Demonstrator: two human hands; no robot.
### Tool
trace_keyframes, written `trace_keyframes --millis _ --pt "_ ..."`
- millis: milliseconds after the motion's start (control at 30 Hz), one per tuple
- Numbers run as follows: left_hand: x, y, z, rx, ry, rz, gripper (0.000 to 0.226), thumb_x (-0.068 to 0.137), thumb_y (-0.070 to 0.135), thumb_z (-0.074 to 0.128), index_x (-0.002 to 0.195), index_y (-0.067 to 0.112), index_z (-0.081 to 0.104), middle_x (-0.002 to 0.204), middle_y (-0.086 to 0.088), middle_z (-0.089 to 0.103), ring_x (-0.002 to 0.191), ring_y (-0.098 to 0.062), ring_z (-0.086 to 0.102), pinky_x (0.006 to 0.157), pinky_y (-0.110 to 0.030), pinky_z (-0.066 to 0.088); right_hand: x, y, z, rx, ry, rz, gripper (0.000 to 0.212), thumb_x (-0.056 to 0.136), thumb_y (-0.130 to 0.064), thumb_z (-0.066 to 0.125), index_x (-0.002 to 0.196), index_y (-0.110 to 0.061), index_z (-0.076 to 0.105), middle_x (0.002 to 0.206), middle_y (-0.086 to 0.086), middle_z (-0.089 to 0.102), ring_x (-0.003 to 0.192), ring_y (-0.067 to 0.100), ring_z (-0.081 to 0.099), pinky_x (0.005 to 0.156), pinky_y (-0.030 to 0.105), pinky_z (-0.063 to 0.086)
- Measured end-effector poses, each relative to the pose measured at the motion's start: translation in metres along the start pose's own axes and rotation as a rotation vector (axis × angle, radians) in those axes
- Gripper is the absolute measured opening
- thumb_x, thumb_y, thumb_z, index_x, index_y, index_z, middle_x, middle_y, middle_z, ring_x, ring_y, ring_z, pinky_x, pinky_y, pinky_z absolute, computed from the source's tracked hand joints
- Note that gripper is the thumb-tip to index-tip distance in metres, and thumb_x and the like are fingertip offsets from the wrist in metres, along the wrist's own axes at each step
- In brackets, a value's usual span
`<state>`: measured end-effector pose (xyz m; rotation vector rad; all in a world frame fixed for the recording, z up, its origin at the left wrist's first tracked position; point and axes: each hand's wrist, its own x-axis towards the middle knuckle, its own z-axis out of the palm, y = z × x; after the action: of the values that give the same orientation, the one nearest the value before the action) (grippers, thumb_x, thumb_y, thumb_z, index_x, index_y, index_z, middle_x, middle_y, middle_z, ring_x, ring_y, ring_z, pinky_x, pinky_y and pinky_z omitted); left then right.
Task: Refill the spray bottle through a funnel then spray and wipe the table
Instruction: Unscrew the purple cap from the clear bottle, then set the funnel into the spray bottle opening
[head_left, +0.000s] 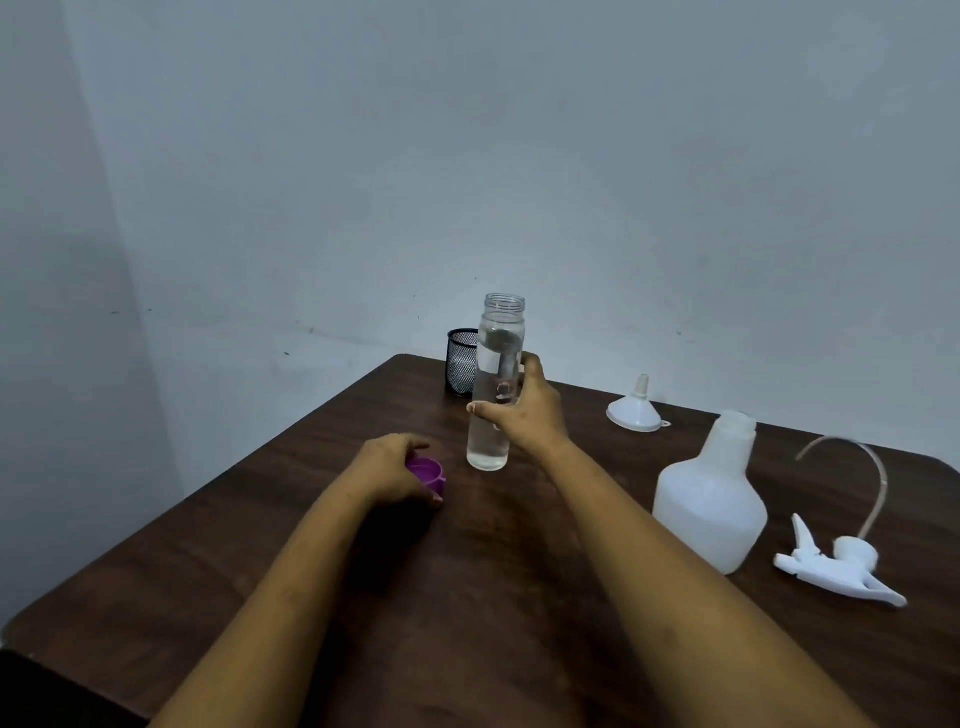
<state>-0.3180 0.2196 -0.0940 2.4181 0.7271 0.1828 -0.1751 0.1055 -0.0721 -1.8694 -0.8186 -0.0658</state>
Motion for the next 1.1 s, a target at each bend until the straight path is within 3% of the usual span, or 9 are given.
trace_keyframes --millis 100,233,333,433,500,600,800,867,1100 --pt "-0.002 0.003 0.000 -0.031 0.091 0.043 0.077 0.062 0.033 0.085 0.130 0.025 0.050 0.127 0.000 0.053 0.113 -0.016 0.051 0.097 -0.030 0.045 0.000 0.003 -0.001 0.001 -0.019 -0.024 0.062 0.068 -0.029 0.084 0.114 -0.017 0.044 0.100 -0.003 0.059 0.089 0.017 0.062 0.076 0.028 0.049" --pt "-0.008 0.030 0.008 -0.082 0.285 0.264 0.054 0.059 0.034 0.084 0.108 0.029 0.062 0.107 0.008 0.057 0.096 -0.010 0.055 0.088 -0.032 0.048 -0.003 0.015 0.002 0.057 -0.030 -0.032 0.064 0.070 -0.037 0.082 0.120 -0.016 0.047 0.102 -0.002 0.062 0.088 0.013 0.064 0.076 0.025 0.052" --pt "-0.012 0.055 0.028 -0.044 0.213 0.394 0.041 0.064 0.031 0.082 0.101 0.026 0.065 0.102 0.008 0.062 0.091 -0.010 0.058 0.083 -0.030 0.050 -0.003 0.028 -0.001 0.294 0.071 0.064 0.063 0.078 -0.045 0.073 0.129 -0.021 0.046 0.105 0.000 0.064 0.093 0.011 0.062 0.085 0.031 0.053" --pt "-0.008 0.073 0.049 0.003 0.092 0.409 0.029 0.072 0.027 0.077 0.100 0.024 0.067 0.101 0.007 0.064 0.083 -0.006 0.054 0.078 -0.021 0.045 0.007 0.041 -0.012 0.434 0.315 0.203 0.028 0.092 -0.040 0.055 0.112 -0.020 0.054 0.100 0.003 0.063 0.086 0.015 0.059 0.085 0.043 0.051" --pt "-0.002 0.083 0.058 0.005 0.059 0.410 0.026 0.076 0.024 0.074 0.101 0.023 0.067 0.103 0.005 0.065 0.090 -0.009 0.058 0.080 -0.022 0.047 0.017 0.053 -0.023 0.292 0.466 0.276 0.020 0.094 -0.027 0.054 0.110 -0.015 0.055 0.103 0.007 0.063 0.097 0.025 0.060 0.091 0.042 0.047" --pt "0.005 0.094 0.067 -0.010 0.068 0.419 0.021 0.079 0.022 0.070 0.100 0.024 0.067 0.103 0.006 0.065 0.095 -0.010 0.060 0.084 -0.029 0.051 0.030 0.071 -0.035 0.010 0.481 0.407 0.035 0.088 -0.010 0.052 0.123 -0.010 0.051 0.127 0.012 0.051 0.123 0.032 0.043 0.103 0.036 0.034" --pt "0.018 0.089 0.074 -0.023 0.259 0.461 0.021 0.082 0.023 0.059 0.100 0.032 0.062 0.104 0.013 0.064 0.096 -0.010 0.060 0.084 -0.033 0.050 0.050 0.095 -0.034 -0.403 0.382 0.545 0.055 0.086 -0.022 0.053 0.139 -0.023 0.038 0.152 0.009 0.024 0.141 0.030 0.017 0.119 0.044 0.008" --pt "0.023 0.086 0.073 -0.008 0.285 0.512 0.025 0.084 0.022 0.059 0.107 0.032 0.060 0.110 0.013 0.061 0.098 -0.011 0.058 0.087 -0.032 0.048 0.058 0.104 -0.035 -0.454 0.380 0.581 0.059 0.085 -0.023 0.053 0.141 -0.028 0.035 0.154 0.010 0.018 0.144 0.030 0.010 0.119 0.046 0.000" --pt "0.031 0.083 0.072 -0.041 0.347 0.566 0.026 0.086 0.020 0.056 0.110 0.031 0.059 0.111 0.013 0.061 0.098 -0.012 0.058 0.087 -0.034 0.049 0.083 0.120 -0.042 -0.563 0.323 0.664 0.065 0.088 -0.026 0.050 0.147 -0.036 0.023 0.160 0.010 0.000 0.147 0.032 -0.005 0.114 0.053 -0.009"
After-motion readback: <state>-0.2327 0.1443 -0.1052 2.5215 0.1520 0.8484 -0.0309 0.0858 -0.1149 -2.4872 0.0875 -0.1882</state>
